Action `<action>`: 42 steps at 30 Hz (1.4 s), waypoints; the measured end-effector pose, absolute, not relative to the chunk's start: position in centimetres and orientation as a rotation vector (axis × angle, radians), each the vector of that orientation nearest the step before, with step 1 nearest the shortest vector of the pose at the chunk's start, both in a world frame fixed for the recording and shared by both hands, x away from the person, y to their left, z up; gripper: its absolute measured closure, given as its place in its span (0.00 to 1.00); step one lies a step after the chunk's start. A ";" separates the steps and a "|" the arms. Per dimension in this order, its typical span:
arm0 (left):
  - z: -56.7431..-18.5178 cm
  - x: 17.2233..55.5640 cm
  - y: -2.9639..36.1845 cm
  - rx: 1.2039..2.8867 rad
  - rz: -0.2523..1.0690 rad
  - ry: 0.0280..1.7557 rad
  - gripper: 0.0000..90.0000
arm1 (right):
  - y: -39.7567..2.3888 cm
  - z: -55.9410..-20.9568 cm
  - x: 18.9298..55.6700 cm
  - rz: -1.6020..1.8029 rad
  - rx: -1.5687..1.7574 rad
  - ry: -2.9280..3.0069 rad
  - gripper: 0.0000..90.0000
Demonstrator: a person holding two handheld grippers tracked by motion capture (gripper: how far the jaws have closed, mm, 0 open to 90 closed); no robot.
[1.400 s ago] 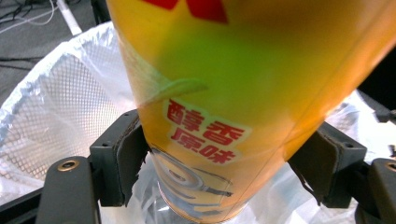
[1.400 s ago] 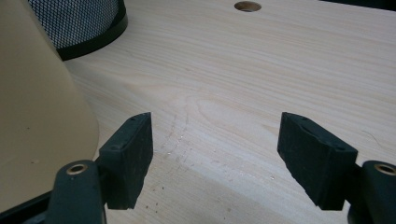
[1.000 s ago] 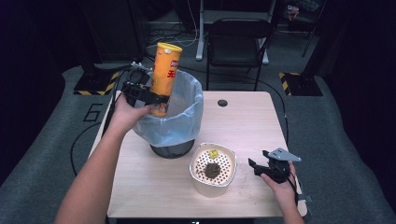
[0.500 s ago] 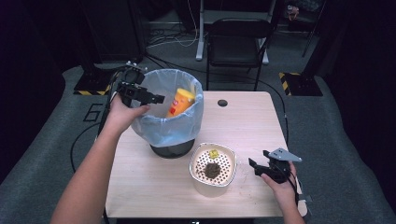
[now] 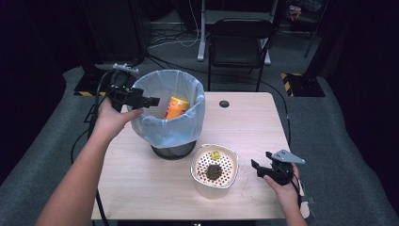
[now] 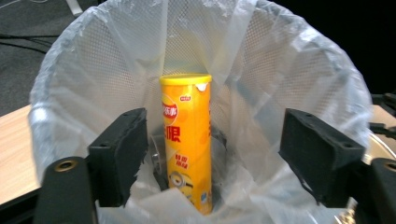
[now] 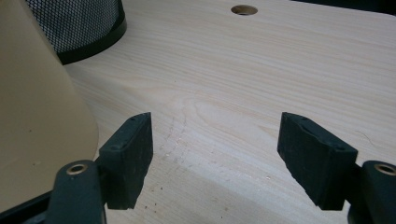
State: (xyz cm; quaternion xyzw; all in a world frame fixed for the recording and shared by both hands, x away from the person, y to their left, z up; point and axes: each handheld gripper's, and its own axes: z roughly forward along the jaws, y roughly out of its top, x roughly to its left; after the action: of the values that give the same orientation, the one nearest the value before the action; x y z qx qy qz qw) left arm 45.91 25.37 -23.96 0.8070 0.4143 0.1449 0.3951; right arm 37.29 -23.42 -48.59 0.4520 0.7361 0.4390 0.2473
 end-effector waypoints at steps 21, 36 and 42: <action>-25.3 39.0 31.7 1.949 0.346 0.997 0.31 | -23.3 -48.6 37.2 1.184 1.244 1.998 0.29; -33.1 36.4 34.4 1.899 0.352 1.010 0.31 | -23.2 -48.6 37.1 1.183 1.238 2.003 0.29; -37.3 35.9 34.5 1.922 0.427 0.998 0.30 | -23.2 -48.7 37.1 1.184 1.236 2.003 0.29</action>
State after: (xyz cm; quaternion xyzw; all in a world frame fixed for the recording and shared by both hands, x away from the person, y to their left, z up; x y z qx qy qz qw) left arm 35.89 34.50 -37.26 0.7774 0.4038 0.1726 0.4504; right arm 37.13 -23.19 -48.67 0.4540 0.7361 0.4351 0.2506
